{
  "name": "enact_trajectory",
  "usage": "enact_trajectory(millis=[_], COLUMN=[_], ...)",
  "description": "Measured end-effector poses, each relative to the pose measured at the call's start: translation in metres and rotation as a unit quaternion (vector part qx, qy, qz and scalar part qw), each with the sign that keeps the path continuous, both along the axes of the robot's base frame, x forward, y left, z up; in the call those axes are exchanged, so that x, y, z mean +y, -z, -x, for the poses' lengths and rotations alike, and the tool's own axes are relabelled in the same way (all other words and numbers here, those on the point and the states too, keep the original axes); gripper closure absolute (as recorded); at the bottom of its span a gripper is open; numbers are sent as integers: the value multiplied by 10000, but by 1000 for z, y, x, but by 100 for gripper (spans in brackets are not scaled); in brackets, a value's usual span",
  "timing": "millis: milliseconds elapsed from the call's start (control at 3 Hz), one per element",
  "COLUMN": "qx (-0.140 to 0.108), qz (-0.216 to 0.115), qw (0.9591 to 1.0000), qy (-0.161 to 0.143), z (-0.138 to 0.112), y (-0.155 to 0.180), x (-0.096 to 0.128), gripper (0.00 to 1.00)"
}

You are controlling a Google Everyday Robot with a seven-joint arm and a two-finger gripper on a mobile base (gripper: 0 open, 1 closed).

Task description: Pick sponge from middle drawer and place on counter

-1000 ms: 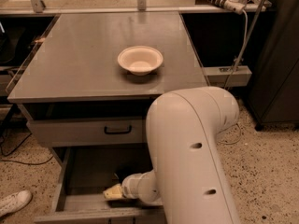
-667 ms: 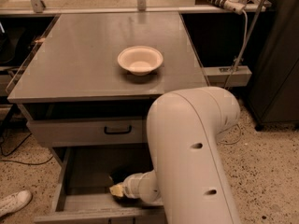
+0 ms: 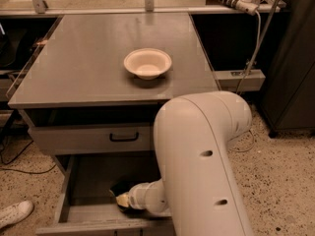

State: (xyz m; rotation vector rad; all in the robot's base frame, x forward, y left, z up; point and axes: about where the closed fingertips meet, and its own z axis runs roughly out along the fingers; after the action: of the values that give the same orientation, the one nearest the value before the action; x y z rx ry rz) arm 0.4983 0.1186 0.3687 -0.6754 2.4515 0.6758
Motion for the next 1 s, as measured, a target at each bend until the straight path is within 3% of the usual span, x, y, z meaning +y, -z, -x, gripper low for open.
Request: enact_trajectory(millis=[333,1000], qx=[0,-67], qz=[0,-36], qw=[10000,9999], qy=[0,-96], z=[0,-3], y=[0,-15], x=[0,2], gripper=[100,100])
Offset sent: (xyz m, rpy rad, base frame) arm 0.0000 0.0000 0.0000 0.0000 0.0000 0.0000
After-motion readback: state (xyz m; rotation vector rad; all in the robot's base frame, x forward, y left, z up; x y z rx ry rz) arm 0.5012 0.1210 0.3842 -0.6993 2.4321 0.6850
